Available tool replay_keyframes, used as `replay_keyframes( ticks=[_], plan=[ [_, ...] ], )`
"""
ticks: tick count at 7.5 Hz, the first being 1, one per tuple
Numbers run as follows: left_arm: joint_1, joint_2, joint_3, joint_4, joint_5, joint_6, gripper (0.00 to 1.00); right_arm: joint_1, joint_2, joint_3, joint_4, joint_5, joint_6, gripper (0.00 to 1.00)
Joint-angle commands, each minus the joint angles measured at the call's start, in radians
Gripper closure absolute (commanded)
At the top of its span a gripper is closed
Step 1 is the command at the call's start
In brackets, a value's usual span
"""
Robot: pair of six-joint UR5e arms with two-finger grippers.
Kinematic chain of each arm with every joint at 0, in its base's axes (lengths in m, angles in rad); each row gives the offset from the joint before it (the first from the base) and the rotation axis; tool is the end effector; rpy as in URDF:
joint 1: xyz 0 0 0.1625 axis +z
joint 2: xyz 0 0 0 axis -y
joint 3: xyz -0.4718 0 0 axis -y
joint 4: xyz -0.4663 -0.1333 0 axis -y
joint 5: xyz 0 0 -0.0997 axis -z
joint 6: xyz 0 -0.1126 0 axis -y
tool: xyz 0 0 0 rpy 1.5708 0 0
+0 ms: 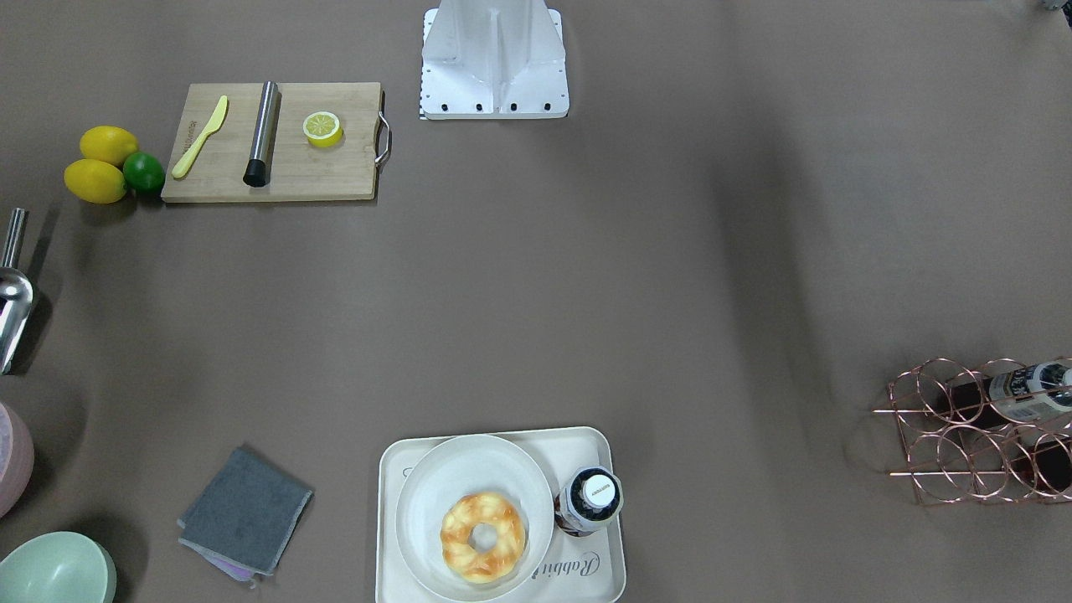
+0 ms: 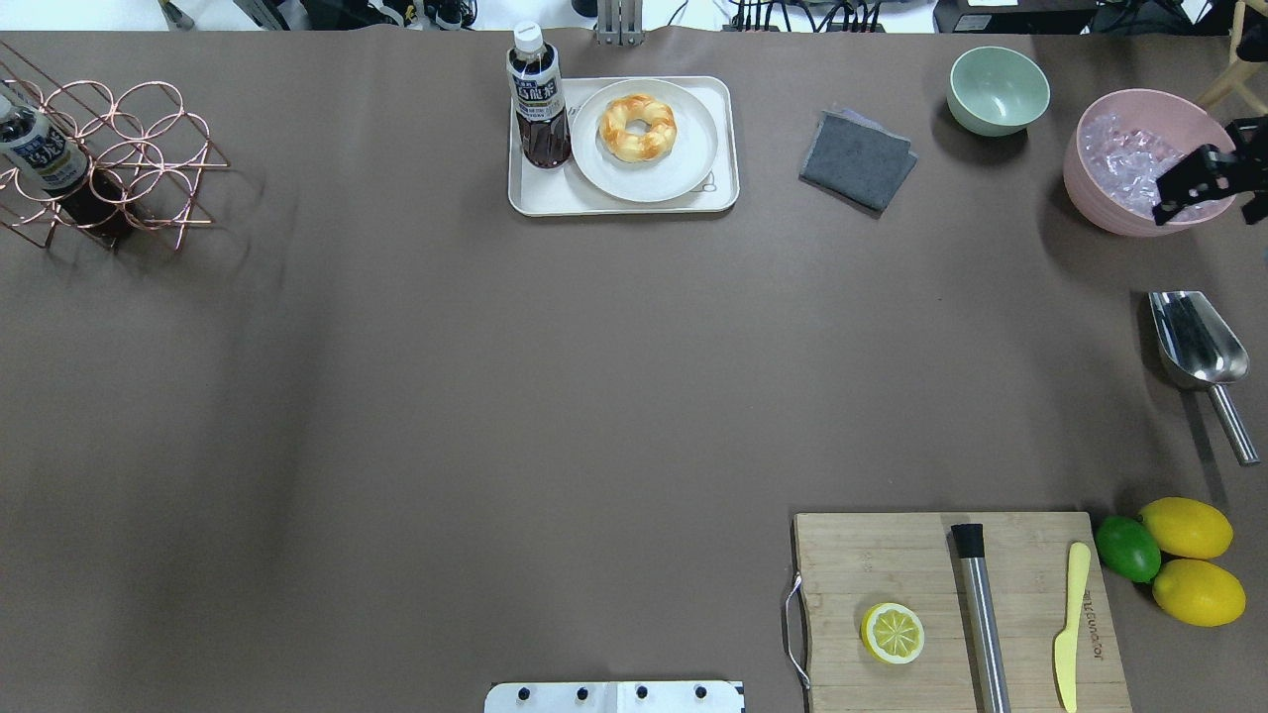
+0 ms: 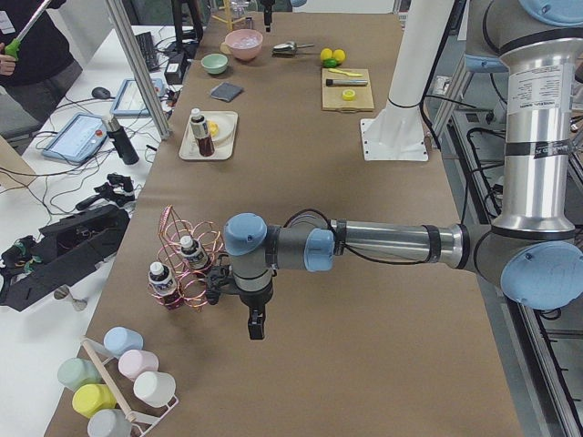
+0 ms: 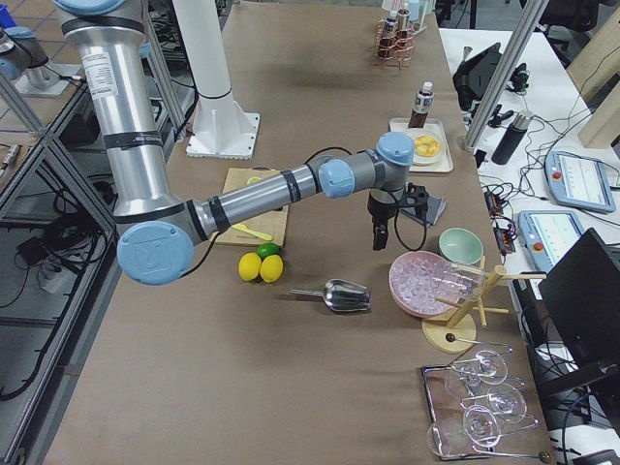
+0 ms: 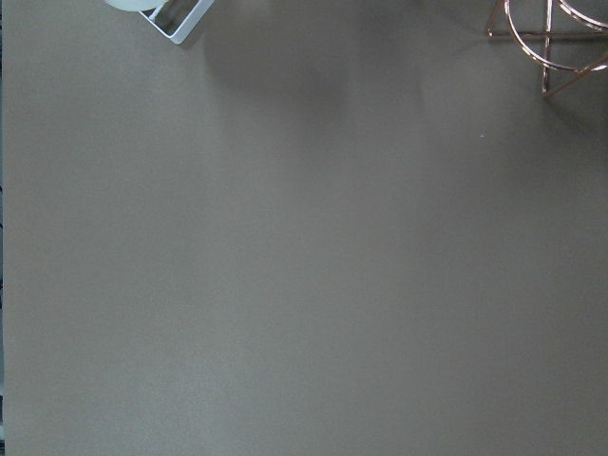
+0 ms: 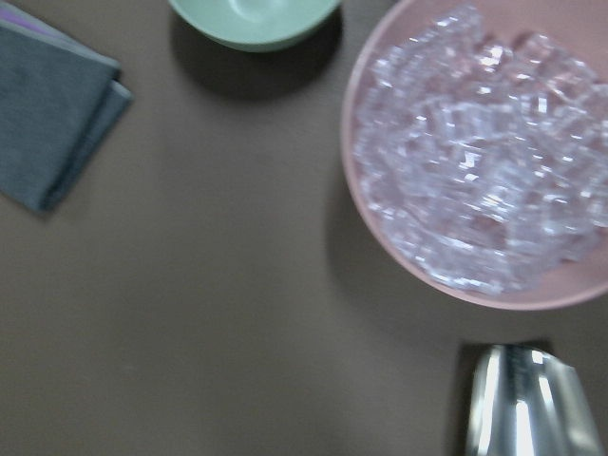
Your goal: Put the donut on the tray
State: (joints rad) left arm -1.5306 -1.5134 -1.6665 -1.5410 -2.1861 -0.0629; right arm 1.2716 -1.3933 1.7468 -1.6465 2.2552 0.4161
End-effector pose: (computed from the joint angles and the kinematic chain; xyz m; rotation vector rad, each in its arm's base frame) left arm -0.0466 -0.5417 0.7068 -0.0235 0.6149 -0.0194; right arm -0.1295 -0.6304 0.5220 0.0119 -0.7300 0.0166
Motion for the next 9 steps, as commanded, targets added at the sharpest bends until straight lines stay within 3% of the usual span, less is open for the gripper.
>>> replay_keyframes(
  ticks=[1, 5, 9],
  plan=[
    [0.000, 0.004, -0.004, -0.001, -0.003, 0.000, 0.02, 0.121, -0.140, 0.001, -0.071, -0.013, -0.277, 0.00],
    [-0.008, 0.004, -0.010, -0.002, 0.003, 0.002, 0.02, 0.268, -0.231, -0.046, -0.072, -0.008, -0.509, 0.00],
    [-0.011, 0.019, -0.026, -0.001, 0.005, 0.002, 0.02, 0.275, -0.228, -0.049, -0.073, 0.000, -0.508, 0.00]
  ],
)
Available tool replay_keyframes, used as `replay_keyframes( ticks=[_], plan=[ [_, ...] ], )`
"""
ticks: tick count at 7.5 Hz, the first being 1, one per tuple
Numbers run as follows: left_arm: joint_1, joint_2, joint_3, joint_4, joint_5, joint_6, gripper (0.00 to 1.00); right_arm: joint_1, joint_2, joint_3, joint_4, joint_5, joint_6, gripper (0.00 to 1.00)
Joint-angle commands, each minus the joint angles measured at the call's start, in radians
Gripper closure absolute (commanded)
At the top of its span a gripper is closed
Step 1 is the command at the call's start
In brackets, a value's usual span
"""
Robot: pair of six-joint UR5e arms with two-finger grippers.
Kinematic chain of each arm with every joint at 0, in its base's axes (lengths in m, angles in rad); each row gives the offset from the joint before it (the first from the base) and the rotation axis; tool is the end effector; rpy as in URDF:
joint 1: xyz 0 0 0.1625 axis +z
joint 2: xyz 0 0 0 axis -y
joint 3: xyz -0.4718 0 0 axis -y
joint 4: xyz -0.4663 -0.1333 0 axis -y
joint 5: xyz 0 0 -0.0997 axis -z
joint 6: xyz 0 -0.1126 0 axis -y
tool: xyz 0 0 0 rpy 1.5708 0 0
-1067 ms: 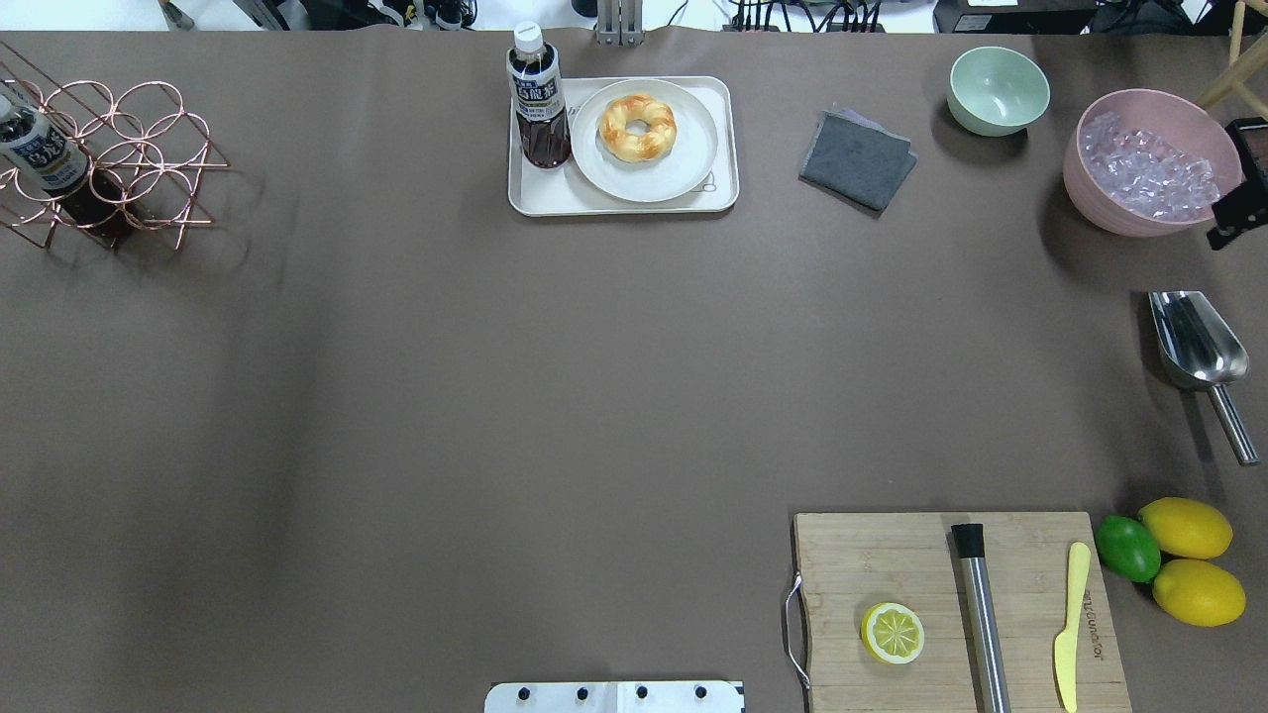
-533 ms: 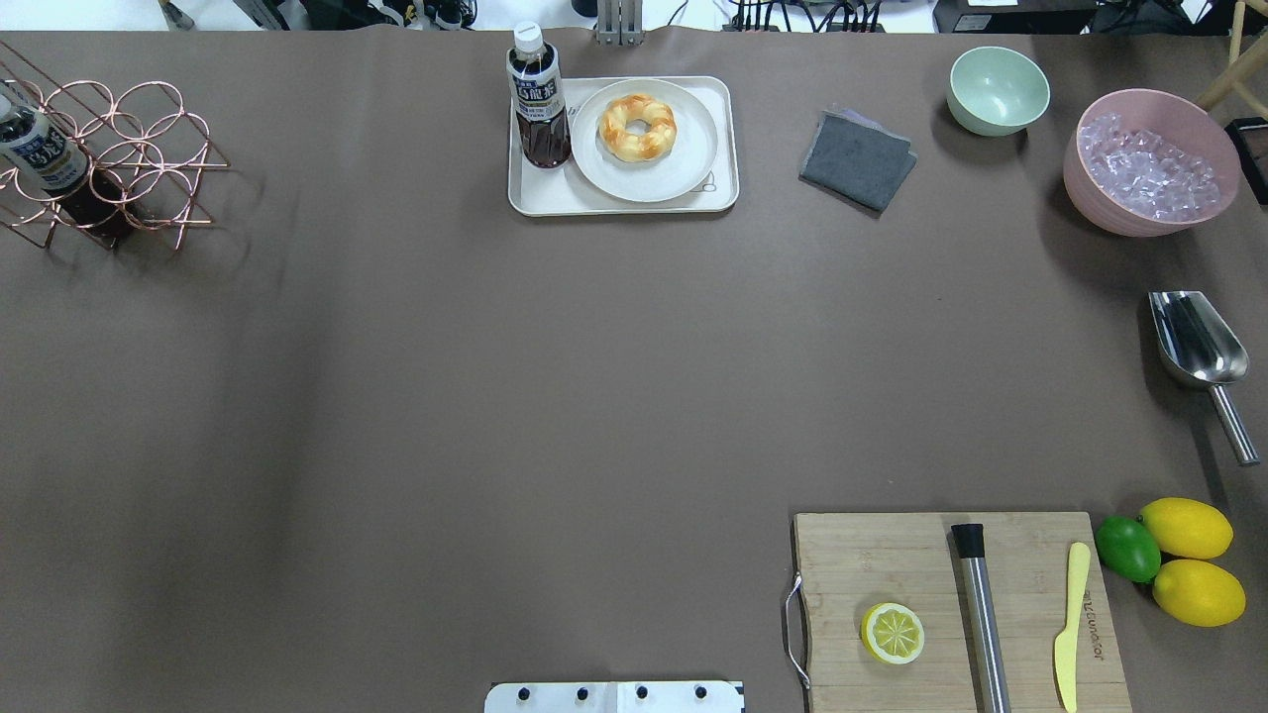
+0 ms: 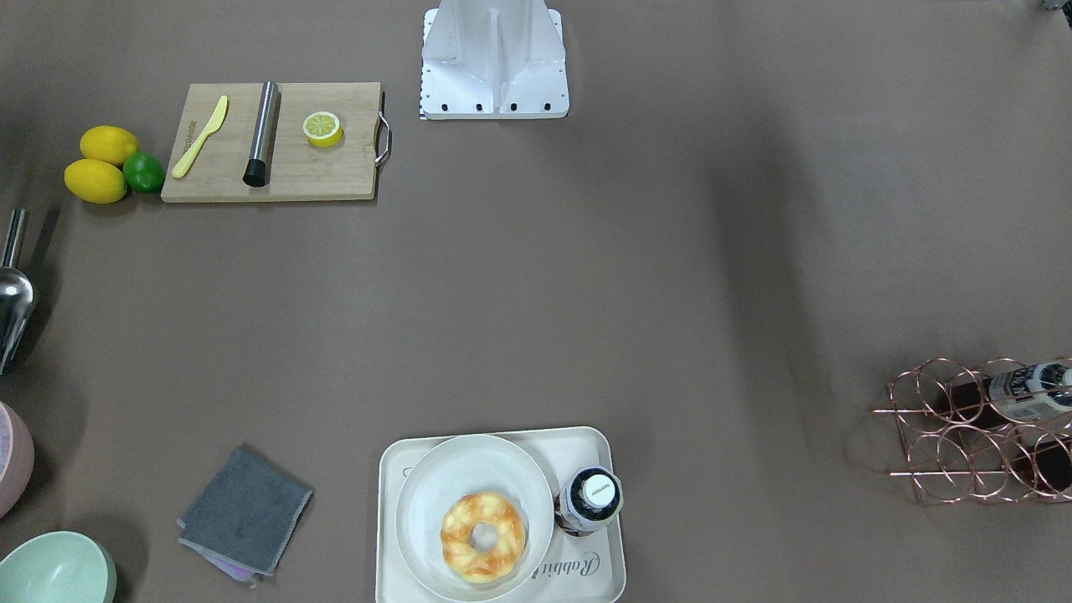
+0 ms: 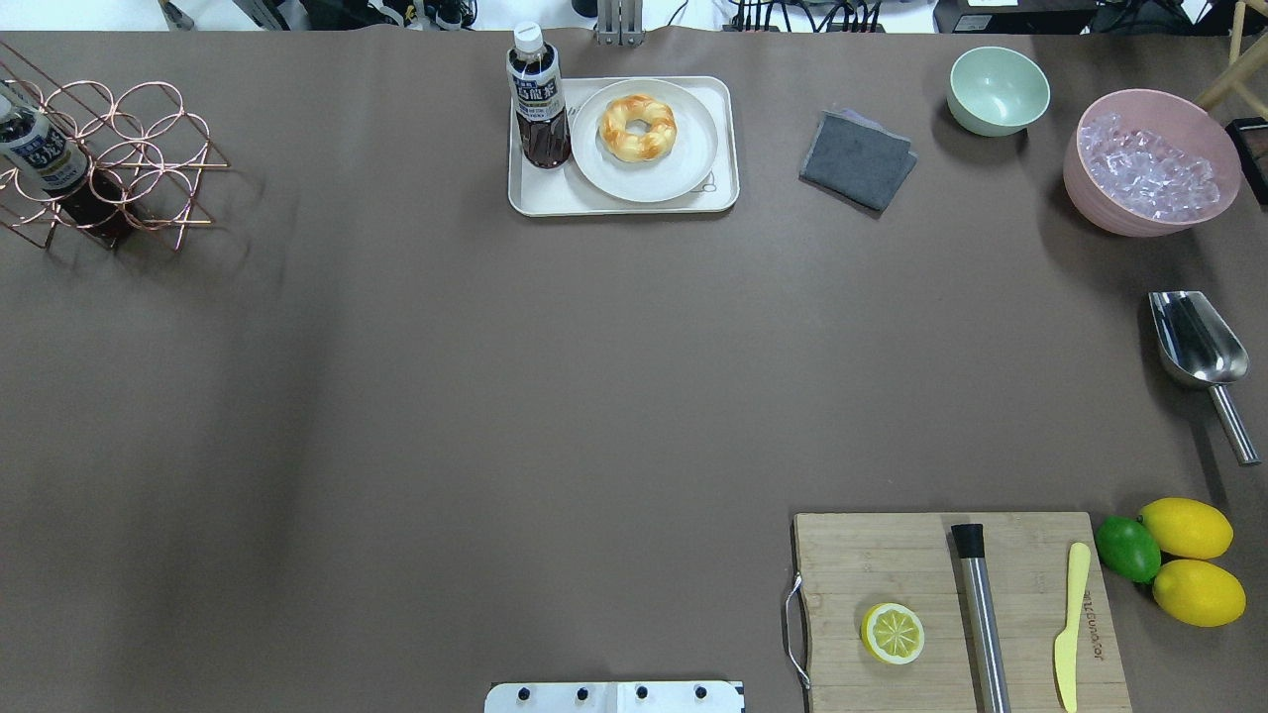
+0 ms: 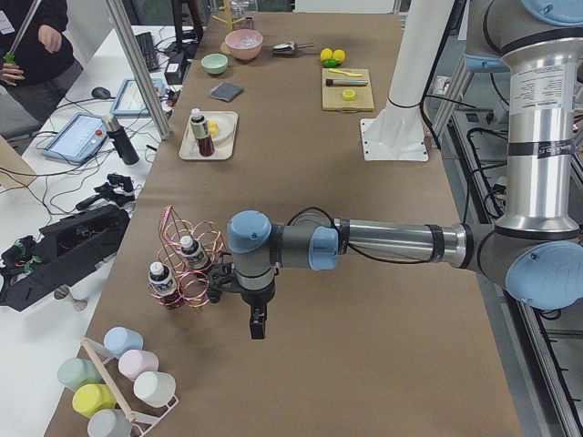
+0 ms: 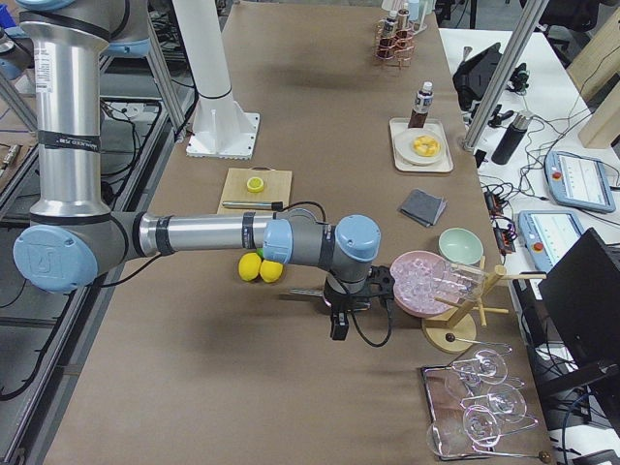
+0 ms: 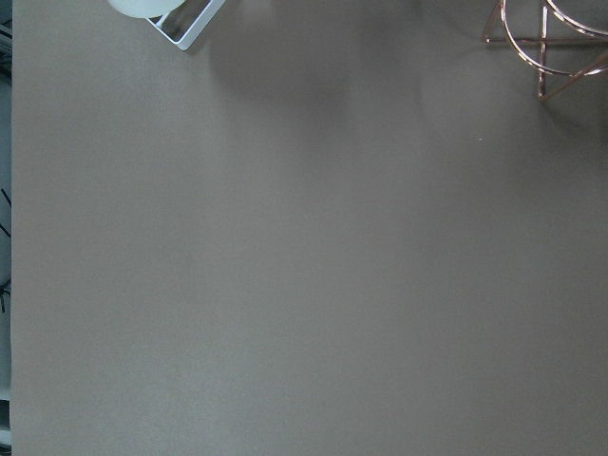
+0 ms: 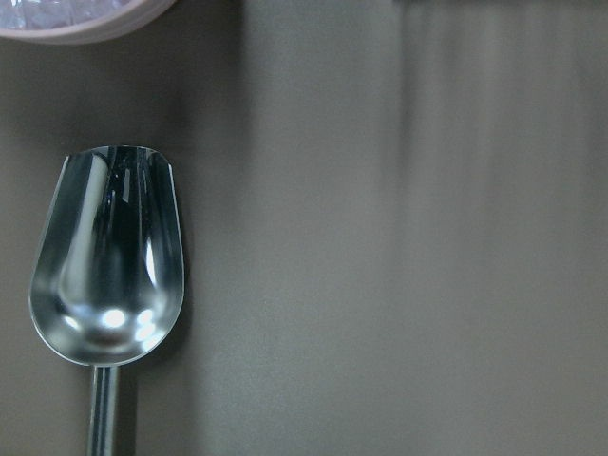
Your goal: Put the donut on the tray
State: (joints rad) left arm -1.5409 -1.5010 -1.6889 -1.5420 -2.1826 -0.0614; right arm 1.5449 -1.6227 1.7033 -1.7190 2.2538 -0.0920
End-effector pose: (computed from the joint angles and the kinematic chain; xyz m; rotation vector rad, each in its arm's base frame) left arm -0.0526 -0.5361 0.7008 -0.0090 0.6120 -0.0245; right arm 0.0484 -0.5353 0.6900 -0.0424 -0.6847 -0.0901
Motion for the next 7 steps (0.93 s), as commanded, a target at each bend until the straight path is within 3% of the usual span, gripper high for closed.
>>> replay_keyframes(
  ticks=[1, 7],
  plan=[
    [-0.001, 0.007, -0.005, 0.000, 0.001, 0.000, 0.02, 0.003, -0.003, -0.004, 0.001, 0.001, -0.002, 0.00],
    [-0.002, 0.007, -0.024, -0.001, 0.004, 0.000, 0.02, 0.001, -0.005, -0.005, 0.001, 0.001, 0.003, 0.00]
  ],
)
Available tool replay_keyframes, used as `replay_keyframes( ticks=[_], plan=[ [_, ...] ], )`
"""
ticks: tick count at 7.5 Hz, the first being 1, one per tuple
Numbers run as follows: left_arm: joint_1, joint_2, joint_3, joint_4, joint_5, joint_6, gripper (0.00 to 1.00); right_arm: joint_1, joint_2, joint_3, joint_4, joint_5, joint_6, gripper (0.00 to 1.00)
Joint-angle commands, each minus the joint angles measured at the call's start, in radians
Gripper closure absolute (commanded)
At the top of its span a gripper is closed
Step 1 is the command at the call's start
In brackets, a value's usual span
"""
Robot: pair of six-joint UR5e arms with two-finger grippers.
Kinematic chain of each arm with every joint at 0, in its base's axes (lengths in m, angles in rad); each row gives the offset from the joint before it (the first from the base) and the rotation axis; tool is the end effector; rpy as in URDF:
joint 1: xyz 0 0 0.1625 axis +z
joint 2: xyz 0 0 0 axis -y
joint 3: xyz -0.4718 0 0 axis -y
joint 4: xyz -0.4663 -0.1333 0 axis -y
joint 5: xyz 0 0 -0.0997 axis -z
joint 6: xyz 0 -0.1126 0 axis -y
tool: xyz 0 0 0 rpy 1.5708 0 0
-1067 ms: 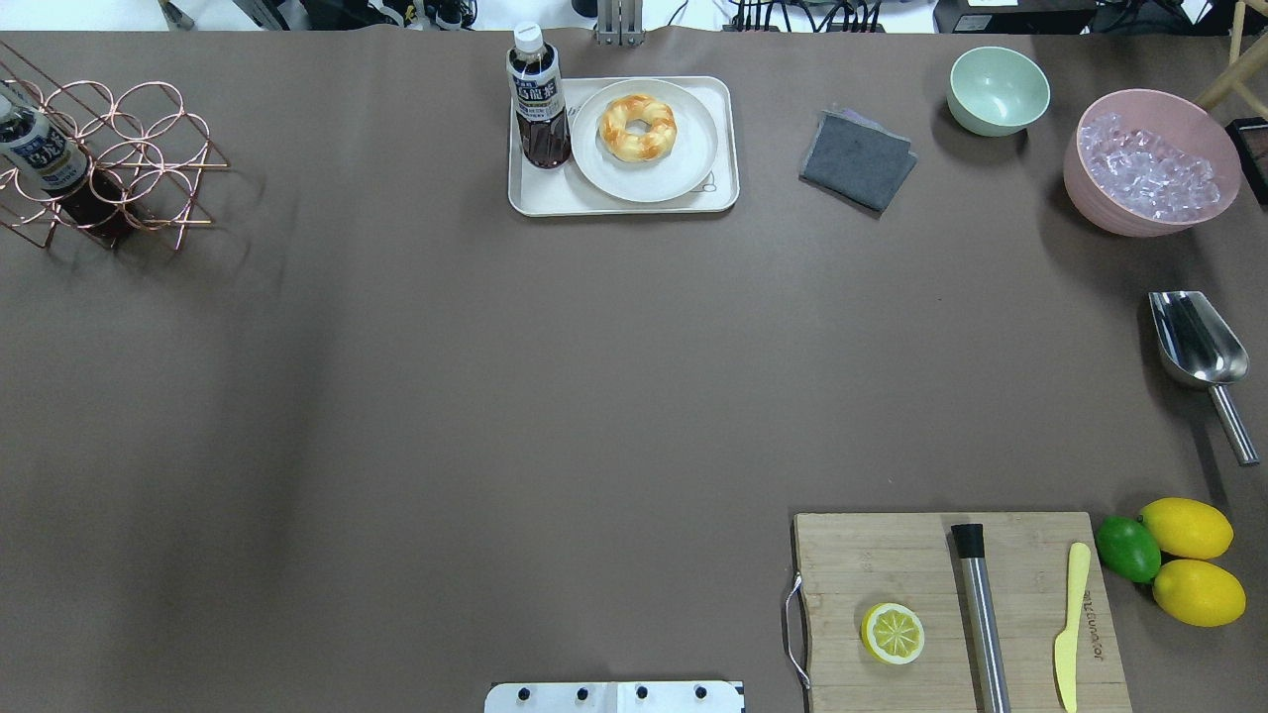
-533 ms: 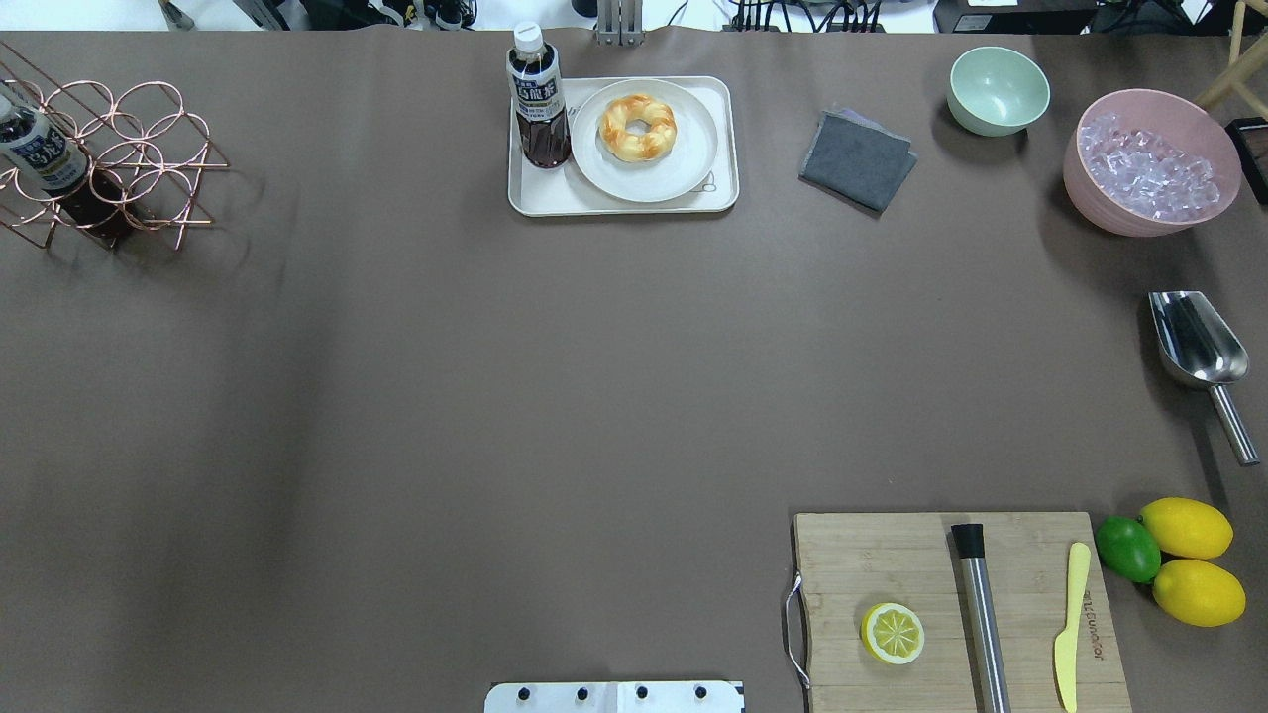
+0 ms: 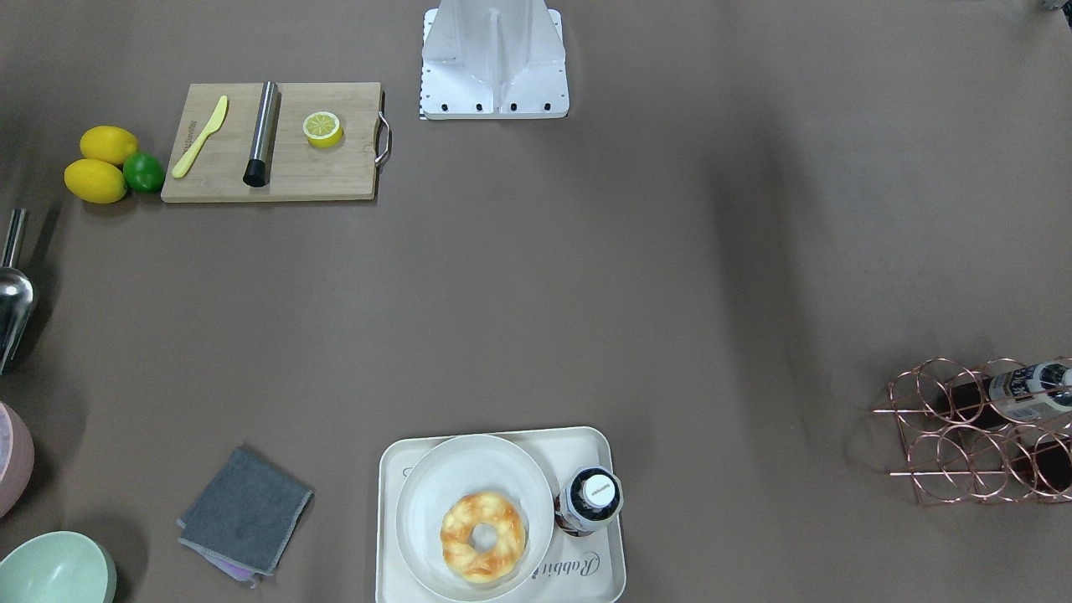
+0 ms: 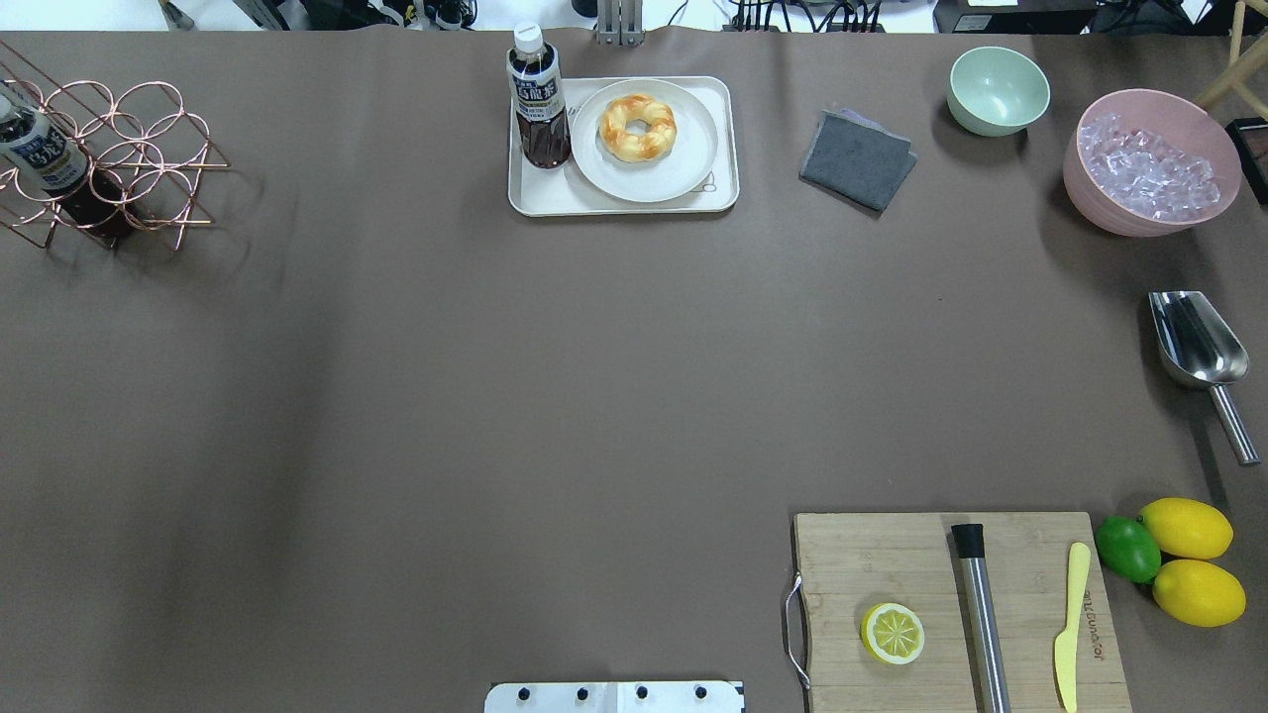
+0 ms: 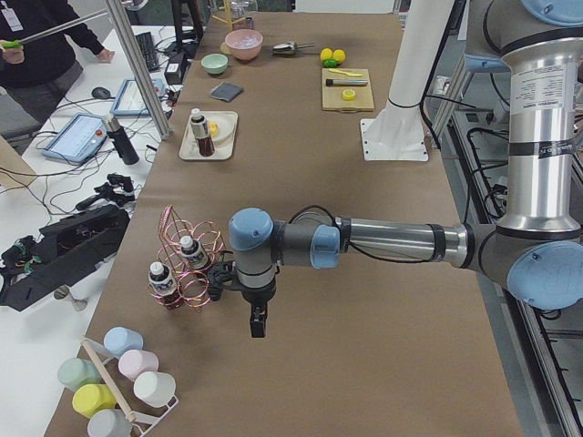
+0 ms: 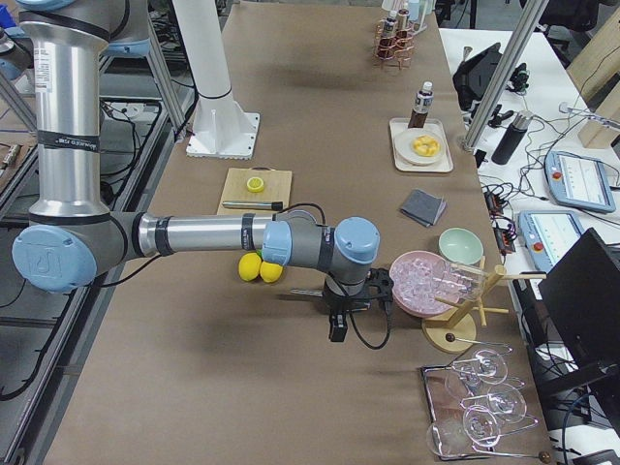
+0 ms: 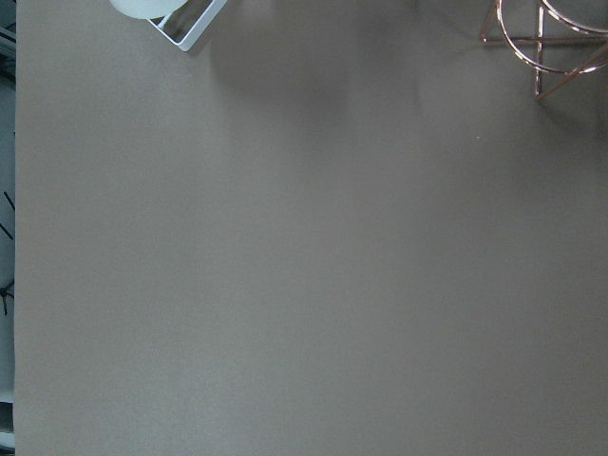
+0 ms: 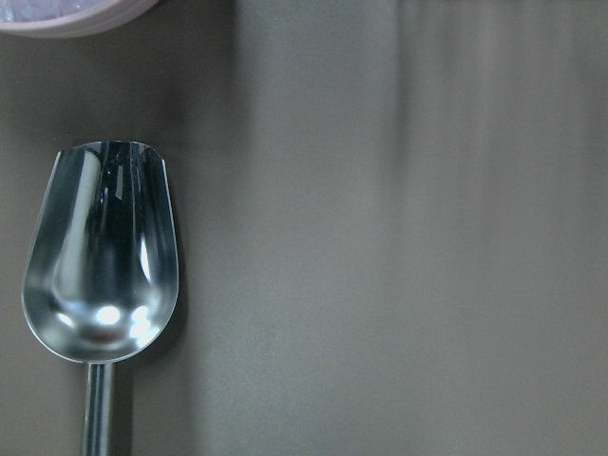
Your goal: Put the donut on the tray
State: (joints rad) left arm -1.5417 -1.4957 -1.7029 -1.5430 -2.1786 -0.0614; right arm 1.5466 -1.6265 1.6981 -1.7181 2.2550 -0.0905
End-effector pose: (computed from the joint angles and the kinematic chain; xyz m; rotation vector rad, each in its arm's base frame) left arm -0.0535 -0.5343 0.6959 0.0008 0.6084 -0.0224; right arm 0.0492 -0.5330 0.6948 -0.0500 -0.6861 -0.0842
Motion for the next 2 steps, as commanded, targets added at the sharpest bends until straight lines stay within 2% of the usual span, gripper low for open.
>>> replay_keyframes(
  ticks=[1, 2],
  plan=[
    [-0.003, 0.003, -0.024, 0.001, 0.000, 0.000, 0.02, 0.000, -0.001, 0.000, 0.000, 0.000, 0.002, 0.00],
    [-0.008, 0.003, -0.027, 0.001, 0.000, 0.000, 0.02, 0.001, -0.001, 0.000, 0.000, 0.000, 0.002, 0.00]
  ],
)
